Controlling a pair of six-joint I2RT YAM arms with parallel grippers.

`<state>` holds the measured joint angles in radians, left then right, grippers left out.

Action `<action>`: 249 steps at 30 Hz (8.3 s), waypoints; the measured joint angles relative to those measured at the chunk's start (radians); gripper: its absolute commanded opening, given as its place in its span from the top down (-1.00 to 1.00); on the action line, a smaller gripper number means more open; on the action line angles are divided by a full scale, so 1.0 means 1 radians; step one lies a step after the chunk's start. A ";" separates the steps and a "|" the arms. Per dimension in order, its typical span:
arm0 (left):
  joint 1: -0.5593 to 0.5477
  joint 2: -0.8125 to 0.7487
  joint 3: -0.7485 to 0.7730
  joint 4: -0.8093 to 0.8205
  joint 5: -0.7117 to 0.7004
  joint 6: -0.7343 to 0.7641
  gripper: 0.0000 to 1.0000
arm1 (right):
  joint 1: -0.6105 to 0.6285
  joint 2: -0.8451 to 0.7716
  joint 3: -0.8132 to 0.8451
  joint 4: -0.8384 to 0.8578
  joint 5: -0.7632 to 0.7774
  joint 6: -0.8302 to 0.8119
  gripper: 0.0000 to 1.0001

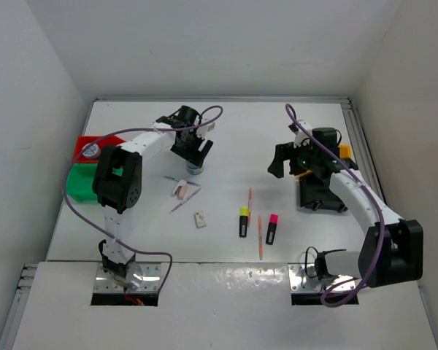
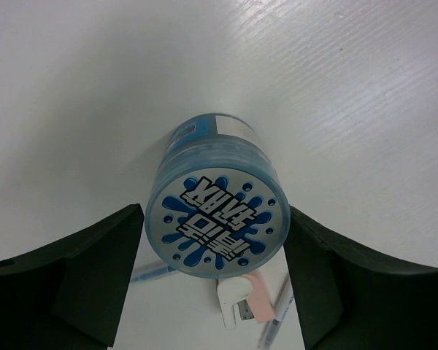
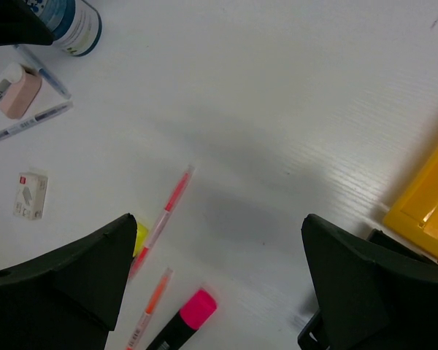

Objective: Sort the stationery into containers
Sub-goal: Pick up the stationery from the center of the board, then place the stationery in the storage box, then pick up the stapler from the center of the board, then place the stapler in the storage box, then pick up the stationery from the center of the board.

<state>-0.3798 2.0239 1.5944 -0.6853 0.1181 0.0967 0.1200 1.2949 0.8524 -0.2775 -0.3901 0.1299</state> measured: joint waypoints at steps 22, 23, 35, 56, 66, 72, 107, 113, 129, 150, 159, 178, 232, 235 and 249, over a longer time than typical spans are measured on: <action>-0.005 0.000 0.026 0.016 -0.041 -0.004 -0.67 | 0.000 0.031 0.001 -0.005 -0.011 0.004 -0.83; -0.005 0.000 0.026 0.016 -0.040 -0.004 -0.64 | 0.000 0.032 0.001 -0.005 -0.012 0.005 -0.83; 0.016 -0.004 0.026 0.011 -0.038 0.000 0.28 | 0.004 0.051 0.001 -0.015 -0.016 0.008 -0.83; 0.563 -0.172 0.140 -0.142 0.109 0.045 0.73 | 0.023 0.051 -0.011 -0.036 -0.041 0.028 -0.84; 0.694 -0.113 0.197 -0.167 0.149 0.087 0.73 | 0.027 0.051 -0.011 -0.039 -0.041 0.028 -0.84; 0.723 -0.053 0.225 -0.160 0.144 0.111 0.73 | 0.033 0.062 -0.011 -0.042 -0.042 0.028 -0.85; 0.670 -0.014 0.018 0.060 -0.064 0.156 -0.39 | 0.040 0.081 -0.011 -0.068 -0.042 0.028 -0.86; 0.668 -0.031 0.018 0.075 -0.073 0.151 -0.85 | 0.040 0.081 -0.011 -0.079 -0.042 0.027 -0.86; 0.526 -0.445 -0.096 0.060 0.222 0.232 -0.61 | -0.023 -0.050 -0.032 -0.153 -0.037 -0.010 -0.82; 0.005 -0.388 -0.591 0.136 0.068 0.072 -0.50 | -0.086 -0.182 -0.166 -0.233 -0.033 -0.017 -0.83; 0.001 -0.258 -0.502 0.153 0.008 0.048 -0.24 | -0.090 -0.179 -0.166 -0.233 -0.032 -0.022 -0.83; 0.161 -0.293 -0.404 0.009 0.015 0.086 0.68 | -0.092 -0.146 -0.166 -0.231 -0.034 -0.022 -0.83; 0.634 -0.430 -0.198 -0.161 0.323 0.492 -0.62 | -0.031 -0.058 -0.124 -0.240 -0.037 -0.039 -0.83; 0.366 -0.499 -0.284 -0.124 0.383 0.578 -0.58 | -0.031 -0.058 -0.124 -0.242 -0.037 -0.027 -0.83; -0.251 -0.473 -0.523 0.024 0.374 0.588 -0.48 | -0.060 -0.049 -0.124 -0.266 -0.037 -0.004 -0.84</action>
<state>-0.6312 1.5509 1.0714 -0.6613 0.4923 0.6846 0.0597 1.2461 0.7280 -0.5434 -0.4267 0.1261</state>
